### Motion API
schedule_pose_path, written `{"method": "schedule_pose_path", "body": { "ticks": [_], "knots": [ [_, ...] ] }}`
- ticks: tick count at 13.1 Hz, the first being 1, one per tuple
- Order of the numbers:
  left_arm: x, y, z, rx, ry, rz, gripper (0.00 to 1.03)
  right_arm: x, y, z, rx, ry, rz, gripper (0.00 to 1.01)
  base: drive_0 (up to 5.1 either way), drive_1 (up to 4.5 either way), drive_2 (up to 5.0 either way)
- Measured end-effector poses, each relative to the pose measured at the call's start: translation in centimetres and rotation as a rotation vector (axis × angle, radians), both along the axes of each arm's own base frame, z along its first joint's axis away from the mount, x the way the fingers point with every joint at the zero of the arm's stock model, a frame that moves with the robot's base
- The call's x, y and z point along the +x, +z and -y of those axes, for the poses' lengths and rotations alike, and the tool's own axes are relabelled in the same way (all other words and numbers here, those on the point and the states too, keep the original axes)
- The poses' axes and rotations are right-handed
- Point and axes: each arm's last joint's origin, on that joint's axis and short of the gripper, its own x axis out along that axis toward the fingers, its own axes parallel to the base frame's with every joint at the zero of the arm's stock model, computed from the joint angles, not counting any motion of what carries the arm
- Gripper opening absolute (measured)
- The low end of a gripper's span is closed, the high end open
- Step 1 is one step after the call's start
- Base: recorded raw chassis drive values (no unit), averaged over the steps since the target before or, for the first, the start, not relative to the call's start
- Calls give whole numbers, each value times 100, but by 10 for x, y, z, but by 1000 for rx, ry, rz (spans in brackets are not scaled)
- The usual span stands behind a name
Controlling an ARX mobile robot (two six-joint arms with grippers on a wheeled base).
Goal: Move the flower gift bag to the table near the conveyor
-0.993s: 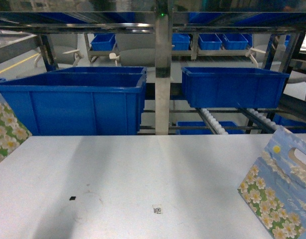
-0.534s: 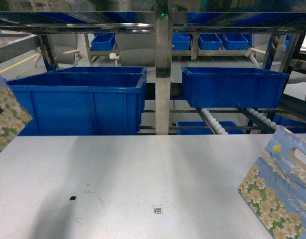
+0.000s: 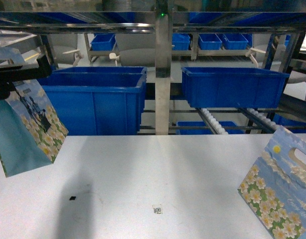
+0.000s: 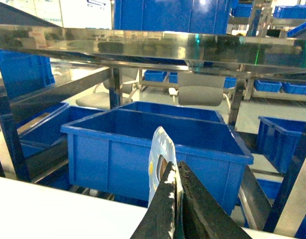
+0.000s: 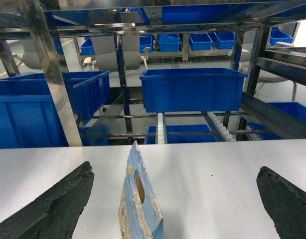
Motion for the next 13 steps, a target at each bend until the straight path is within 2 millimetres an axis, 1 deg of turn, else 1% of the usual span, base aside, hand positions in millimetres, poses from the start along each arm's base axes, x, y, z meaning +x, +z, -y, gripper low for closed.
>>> {"method": "schedule_pose_path", "body": {
  "ticks": [3,7,10,12,13],
  "knots": [
    [6,-23,2,-5,10,-80,2,0,0,0,0,0,0,98,0,0,0],
    [13,-39,1,-8,19,-132,2,0,0,0,0,0,0,98,0,0,0],
    [21,-47,0,-22,25,-149,2,0,0,0,0,0,0,98,0,0,0],
    [29,-60,-5,-46,51,-179,2,0,0,0,0,0,0,98,0,0,0],
    [29,-67,-5,-48,53,-200,2,0,0,0,0,0,0,98,0,0,0]
  ]
}}
